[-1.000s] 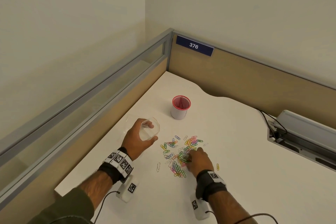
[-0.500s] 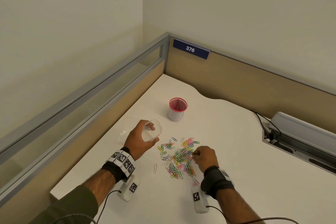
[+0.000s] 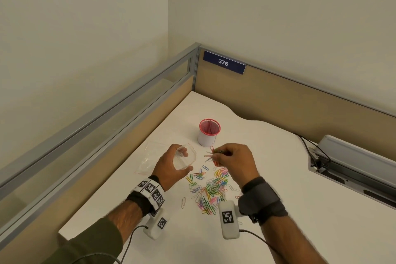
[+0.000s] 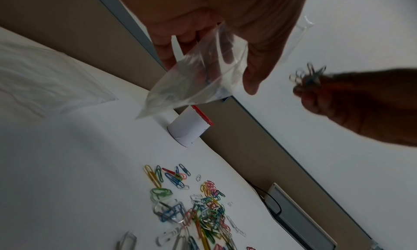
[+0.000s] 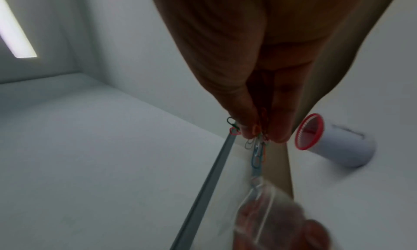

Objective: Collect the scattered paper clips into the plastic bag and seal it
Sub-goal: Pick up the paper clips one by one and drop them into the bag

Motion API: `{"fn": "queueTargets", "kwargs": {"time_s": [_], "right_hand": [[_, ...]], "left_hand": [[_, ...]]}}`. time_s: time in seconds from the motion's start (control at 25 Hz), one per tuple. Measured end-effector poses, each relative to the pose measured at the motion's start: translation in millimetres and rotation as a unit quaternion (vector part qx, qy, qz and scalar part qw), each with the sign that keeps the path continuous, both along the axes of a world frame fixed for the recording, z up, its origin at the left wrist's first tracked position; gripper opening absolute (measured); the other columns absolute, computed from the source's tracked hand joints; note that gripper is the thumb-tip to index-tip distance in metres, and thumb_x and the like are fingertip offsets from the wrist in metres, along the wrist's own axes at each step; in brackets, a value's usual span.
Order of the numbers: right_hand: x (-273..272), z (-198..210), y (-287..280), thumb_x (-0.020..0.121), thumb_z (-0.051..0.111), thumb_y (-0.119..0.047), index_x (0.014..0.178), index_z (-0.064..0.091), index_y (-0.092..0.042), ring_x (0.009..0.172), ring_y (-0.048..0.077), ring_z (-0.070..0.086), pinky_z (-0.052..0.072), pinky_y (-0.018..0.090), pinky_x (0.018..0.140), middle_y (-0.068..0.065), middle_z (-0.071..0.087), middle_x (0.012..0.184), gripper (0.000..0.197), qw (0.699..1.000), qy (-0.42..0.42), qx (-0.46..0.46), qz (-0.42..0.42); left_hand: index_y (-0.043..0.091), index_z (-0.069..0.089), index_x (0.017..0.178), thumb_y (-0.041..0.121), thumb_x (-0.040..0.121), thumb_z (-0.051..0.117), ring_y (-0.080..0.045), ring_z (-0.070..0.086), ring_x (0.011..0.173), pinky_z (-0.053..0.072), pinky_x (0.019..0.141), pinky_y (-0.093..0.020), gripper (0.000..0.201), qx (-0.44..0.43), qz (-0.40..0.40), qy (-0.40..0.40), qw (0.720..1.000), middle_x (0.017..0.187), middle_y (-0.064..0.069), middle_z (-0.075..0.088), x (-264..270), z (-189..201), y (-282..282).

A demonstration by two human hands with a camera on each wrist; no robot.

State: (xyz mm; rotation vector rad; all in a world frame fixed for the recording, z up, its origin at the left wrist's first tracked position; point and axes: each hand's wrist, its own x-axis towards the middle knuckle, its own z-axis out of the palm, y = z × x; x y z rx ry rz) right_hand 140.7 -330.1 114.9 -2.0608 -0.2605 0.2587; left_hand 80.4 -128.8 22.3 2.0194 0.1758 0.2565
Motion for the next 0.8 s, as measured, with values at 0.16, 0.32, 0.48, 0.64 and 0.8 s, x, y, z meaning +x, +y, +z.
{"fn": "queueTargets", "kwargs": {"time_s": [0.16, 0.32, 0.48, 0.64, 0.8], "right_hand": [[-9, 17, 40, 0.084, 0.070, -0.015, 0.091, 0.074, -0.011, 0.070, 0.016, 0.068, 0.057, 0.022, 0.070, 0.002, 0.071, 0.078, 0.008, 0.995, -0.055, -0.051, 0.065], [-10, 14, 64, 0.086, 0.066, -0.021, 0.092, 0.073, -0.012, 0.076, 0.016, 0.064, 0.056, 0.028, 0.075, 0.002, 0.070, 0.086, 0.012, 0.978, -0.106, -0.152, 0.098], [-13, 10, 74, 0.090, 0.059, -0.018, 0.099, 0.071, -0.013, 0.085, 0.020, 0.064, 0.056, 0.032, 0.081, 0.006, 0.071, 0.097, 0.016, 0.955, -0.132, -0.219, 0.147], [-16, 19, 69, 0.090, 0.061, -0.021, 0.096, 0.070, -0.015, 0.084, 0.016, 0.064, 0.054, 0.026, 0.078, -0.001, 0.070, 0.095, 0.012, 0.963, -0.134, -0.187, 0.142], [-10, 34, 53, 0.089, 0.062, -0.013, 0.096, 0.070, -0.015, 0.075, 0.011, 0.065, 0.056, 0.021, 0.075, -0.006, 0.066, 0.086, 0.011, 0.979, -0.137, -0.097, 0.117]], "left_hand": [[0.026, 0.049, 0.113, 0.022, 0.074, 0.083, -0.004, 0.058, 0.105, 0.047, 0.092, -0.022, 0.052, -0.004, -0.013, -0.003, 1.000, 0.105, 0.014, 0.060, -1, 5, -5], [0.032, 0.044, 0.115, 0.027, 0.075, 0.083, -0.004, 0.060, 0.099, 0.047, 0.082, -0.012, 0.056, -0.002, -0.023, 0.016, 1.000, 0.104, 0.016, 0.058, -2, 10, -12], [0.032, 0.044, 0.108, 0.022, 0.078, 0.081, 0.004, 0.059, 0.087, 0.043, 0.070, -0.004, 0.048, -0.008, -0.001, 0.022, 1.000, 0.093, 0.022, 0.056, 3, 13, -20], [0.029, 0.046, 0.110, 0.023, 0.079, 0.080, 0.005, 0.059, 0.088, 0.046, 0.072, -0.004, 0.047, -0.011, 0.011, 0.010, 1.000, 0.092, 0.023, 0.056, 2, 12, -16], [0.023, 0.049, 0.111, 0.021, 0.077, 0.081, -0.004, 0.061, 0.097, 0.046, 0.079, -0.009, 0.046, -0.024, 0.008, -0.010, 1.000, 0.097, 0.014, 0.062, -2, 11, -8]]}}
